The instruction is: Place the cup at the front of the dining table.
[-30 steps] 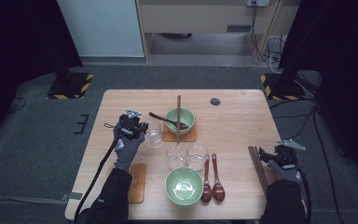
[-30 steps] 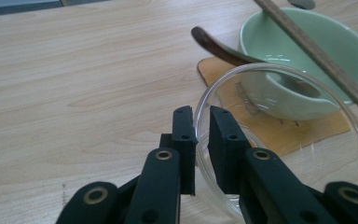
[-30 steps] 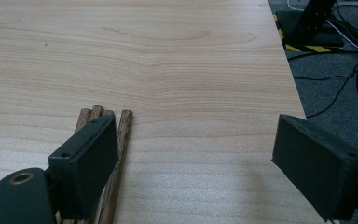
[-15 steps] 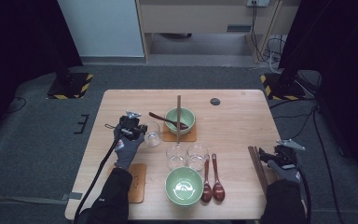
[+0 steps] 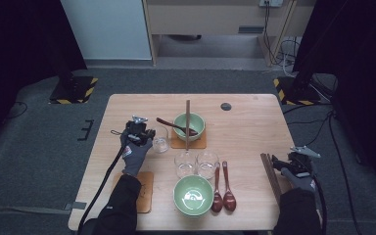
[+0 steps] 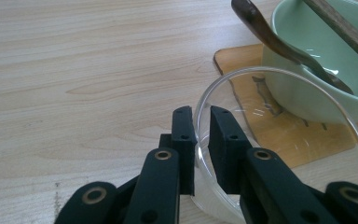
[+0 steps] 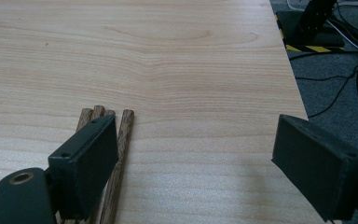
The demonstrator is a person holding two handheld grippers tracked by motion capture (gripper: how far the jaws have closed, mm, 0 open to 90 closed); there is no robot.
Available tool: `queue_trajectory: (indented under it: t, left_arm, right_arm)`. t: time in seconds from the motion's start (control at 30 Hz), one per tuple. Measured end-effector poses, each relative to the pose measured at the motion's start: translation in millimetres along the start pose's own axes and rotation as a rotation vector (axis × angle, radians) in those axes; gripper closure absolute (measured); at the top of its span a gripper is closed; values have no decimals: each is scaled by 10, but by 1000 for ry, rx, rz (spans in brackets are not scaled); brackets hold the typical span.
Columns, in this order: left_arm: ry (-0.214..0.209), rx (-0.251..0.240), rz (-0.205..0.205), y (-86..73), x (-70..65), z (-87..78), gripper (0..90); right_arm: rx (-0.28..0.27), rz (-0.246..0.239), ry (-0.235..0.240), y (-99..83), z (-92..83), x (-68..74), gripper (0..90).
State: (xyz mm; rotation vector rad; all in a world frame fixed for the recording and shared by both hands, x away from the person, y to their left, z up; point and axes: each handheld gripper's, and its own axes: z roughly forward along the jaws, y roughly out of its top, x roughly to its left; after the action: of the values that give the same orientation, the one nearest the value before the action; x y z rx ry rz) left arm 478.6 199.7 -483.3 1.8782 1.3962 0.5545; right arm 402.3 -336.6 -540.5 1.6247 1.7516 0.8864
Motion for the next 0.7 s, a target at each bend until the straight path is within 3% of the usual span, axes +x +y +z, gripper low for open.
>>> queue_trajectory:
  t: [0.47, 0.7]
  left_arm:
    - [3, -19, 3, 21, -50, 63, 796]
    - [-22, -46, -15, 11, -32, 32, 755]
  right_arm:
    - [-1, 1, 1, 2, 1, -1, 141]
    - [-1, -1, 0, 2, -1, -3, 141]
